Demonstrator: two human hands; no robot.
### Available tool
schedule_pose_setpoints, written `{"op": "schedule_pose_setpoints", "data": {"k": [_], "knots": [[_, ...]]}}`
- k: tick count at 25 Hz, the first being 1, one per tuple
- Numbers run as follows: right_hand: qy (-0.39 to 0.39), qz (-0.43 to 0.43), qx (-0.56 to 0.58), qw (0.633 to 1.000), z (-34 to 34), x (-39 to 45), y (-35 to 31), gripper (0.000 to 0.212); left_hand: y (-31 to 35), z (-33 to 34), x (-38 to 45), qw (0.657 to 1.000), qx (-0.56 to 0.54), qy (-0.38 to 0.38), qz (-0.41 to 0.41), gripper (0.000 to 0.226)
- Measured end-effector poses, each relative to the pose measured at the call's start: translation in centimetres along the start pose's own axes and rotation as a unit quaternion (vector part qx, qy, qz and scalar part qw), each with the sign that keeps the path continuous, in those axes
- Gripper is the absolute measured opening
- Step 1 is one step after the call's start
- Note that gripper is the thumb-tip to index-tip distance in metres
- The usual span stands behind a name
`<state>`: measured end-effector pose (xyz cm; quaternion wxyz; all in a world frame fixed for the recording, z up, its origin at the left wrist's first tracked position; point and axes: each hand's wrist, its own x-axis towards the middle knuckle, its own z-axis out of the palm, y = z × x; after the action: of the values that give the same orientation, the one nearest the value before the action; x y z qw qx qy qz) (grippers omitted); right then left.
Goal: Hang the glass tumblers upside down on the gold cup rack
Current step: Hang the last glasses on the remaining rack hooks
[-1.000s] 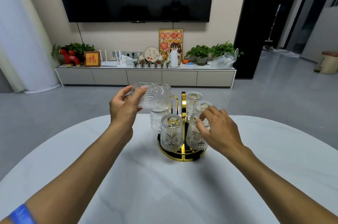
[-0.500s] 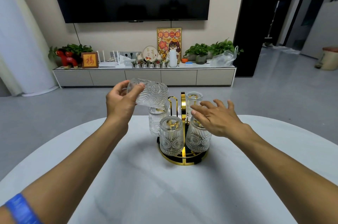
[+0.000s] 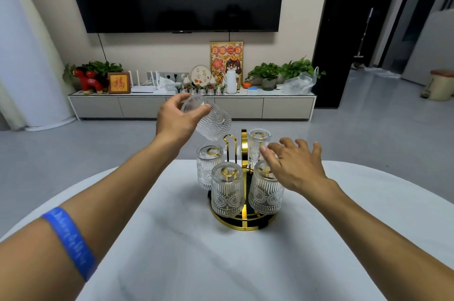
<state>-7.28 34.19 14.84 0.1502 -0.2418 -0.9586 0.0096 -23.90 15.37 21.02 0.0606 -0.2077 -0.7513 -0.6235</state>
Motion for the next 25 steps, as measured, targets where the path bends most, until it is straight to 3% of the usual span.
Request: {"op": "schedule_pose_setpoints", "data": {"k": [3,7,16,22,25], "knots": [[0.095,-0.093,0.130,0.983,-0.8,0.4,-1.7,0.058,0.4,1.3,1.7,0.997,0.059,-0.041,0.020,0.075],[0.015,-0.198,0.173,0.965,-0.8,0.9,-4.0,0.057,0.7,3.5,3.5,0.983,0.136,-0.121,0.026,0.080],[0.033,-0.210,0.154,0.965,0.7,0.4,-4.5,0.054,-1.5,7.9,5.0,0.944,0.246,-0.220,0.011,0.073],[0.045,-0.200,0.156,0.966,0.5,0.2,-4.6,0.050,-4.3,9.4,4.9,0.916,0.322,-0.239,0.013,0.063],[0.049,-0.204,0.157,0.965,0.6,0.2,-4.6,0.052,-5.0,9.4,4.7,0.921,0.308,-0.241,0.002,0.064]]}}
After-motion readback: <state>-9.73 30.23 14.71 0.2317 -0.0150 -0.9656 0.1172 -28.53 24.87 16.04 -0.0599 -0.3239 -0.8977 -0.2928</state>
